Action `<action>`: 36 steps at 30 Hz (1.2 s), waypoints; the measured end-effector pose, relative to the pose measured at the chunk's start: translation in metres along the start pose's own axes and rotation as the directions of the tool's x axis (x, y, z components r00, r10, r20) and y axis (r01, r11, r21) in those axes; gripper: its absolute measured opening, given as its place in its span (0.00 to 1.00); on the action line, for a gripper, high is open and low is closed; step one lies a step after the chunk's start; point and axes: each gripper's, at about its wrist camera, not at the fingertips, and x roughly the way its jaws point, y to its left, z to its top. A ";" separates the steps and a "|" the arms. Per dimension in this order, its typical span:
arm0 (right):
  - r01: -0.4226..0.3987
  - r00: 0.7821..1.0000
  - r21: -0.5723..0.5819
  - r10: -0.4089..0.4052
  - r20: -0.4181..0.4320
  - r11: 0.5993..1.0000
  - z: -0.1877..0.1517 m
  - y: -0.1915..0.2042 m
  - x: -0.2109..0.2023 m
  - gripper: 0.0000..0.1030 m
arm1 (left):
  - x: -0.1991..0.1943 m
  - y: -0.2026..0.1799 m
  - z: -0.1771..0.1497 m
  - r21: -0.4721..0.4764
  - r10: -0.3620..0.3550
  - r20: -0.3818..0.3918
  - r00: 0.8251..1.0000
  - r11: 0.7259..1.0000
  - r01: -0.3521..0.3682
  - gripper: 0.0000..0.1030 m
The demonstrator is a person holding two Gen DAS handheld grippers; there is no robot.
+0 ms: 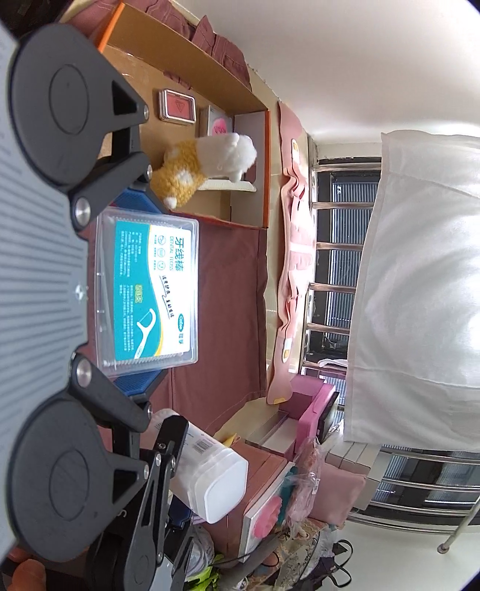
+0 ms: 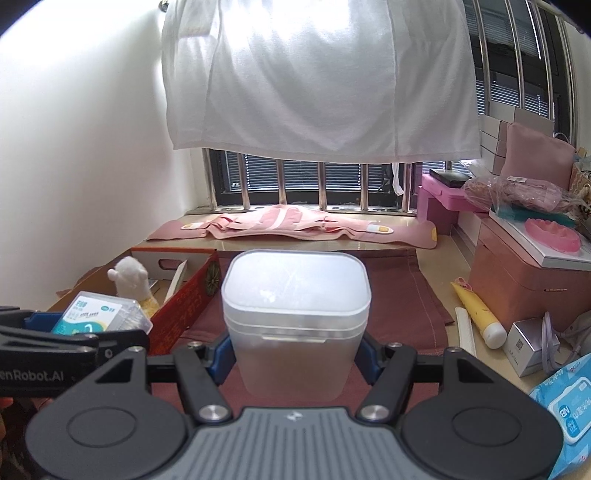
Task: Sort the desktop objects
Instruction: 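Lift the floss-pick box and white container and carry both over the cardboard box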
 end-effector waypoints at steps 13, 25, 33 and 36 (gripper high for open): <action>-0.072 0.997 -0.077 0.069 -0.034 0.994 -0.001 0.055 -0.023 0.62 | -0.051 0.041 -0.018 -0.004 0.021 0.004 1.000 1.000 -0.021 0.80; -0.180 0.983 -0.139 0.173 -0.058 0.974 -0.021 0.123 -0.043 0.62 | -0.089 0.089 -0.043 -0.056 0.099 0.019 0.995 0.994 -0.098 0.80; -0.236 0.971 -0.165 0.228 -0.068 0.958 -0.034 0.162 -0.058 0.62 | -0.116 0.120 -0.060 -0.096 0.124 0.034 0.992 0.988 -0.120 0.80; -0.247 0.968 -0.171 0.236 -0.082 0.954 -0.033 0.173 -0.059 0.62 | -0.124 0.128 -0.063 -0.098 0.137 0.031 0.990 0.986 -0.134 0.80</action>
